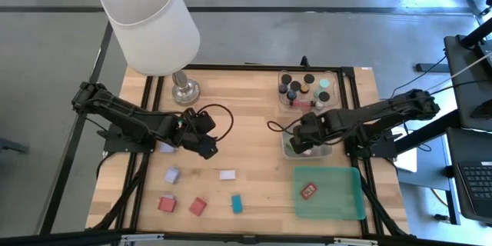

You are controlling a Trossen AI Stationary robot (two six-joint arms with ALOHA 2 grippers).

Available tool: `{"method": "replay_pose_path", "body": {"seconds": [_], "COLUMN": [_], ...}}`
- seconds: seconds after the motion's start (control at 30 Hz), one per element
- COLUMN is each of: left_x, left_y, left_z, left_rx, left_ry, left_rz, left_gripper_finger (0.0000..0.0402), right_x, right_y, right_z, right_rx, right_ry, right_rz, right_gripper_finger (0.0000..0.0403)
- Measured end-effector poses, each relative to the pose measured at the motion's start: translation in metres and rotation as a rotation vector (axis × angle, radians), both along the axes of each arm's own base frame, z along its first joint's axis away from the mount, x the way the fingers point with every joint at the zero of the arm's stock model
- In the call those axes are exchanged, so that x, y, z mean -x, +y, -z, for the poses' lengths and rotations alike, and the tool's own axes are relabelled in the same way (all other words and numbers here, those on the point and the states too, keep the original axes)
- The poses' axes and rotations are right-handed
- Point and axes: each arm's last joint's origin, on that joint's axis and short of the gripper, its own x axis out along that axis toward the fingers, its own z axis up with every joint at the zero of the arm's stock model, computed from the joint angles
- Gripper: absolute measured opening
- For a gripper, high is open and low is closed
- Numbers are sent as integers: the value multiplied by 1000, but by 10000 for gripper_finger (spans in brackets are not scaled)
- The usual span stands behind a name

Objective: Pick & Place Office items
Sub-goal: Put the top red charger adapter into the white bin

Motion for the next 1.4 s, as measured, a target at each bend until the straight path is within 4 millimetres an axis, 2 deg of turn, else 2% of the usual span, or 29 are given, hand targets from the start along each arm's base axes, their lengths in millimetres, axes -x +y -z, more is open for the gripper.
{"method": "replay_pose_path", "body": {"seconds": [0.17, 0.4, 0.7, 0.83, 1.07, 1.23, 1.4], "left_x": [1, 11, 14, 15, 29, 46, 57], "left_y": [-1, -2, -1, -3, -20, -34, -48], "left_z": [1, 6, 7, 8, 11, 12, 12], "left_rx": [33, 128, 133, 201, 405, 461, 479], "left_ry": [22, 170, 208, 236, 418, 505, 487], "left_rz": [20, 67, 68, 93, 256, 134, -54], "left_gripper_finger": [297, 297, 297, 297, 297, 297, 297], "right_x": [8, 18, 19, 19, 19, 17, 9], "right_y": [-2, -4, -4, -4, -4, -4, -4], "right_z": [19, 38, 49, 49, 48, 45, 34], "right_rx": [14, 26, 19, 22, 26, 24, 74], "right_ry": [64, 120, 89, 86, 85, 69, 12], "right_rz": [29, 52, 79, 76, 80, 101, 97], "right_gripper_finger": [128, 128, 135, 164, 227, 267, 298]}}
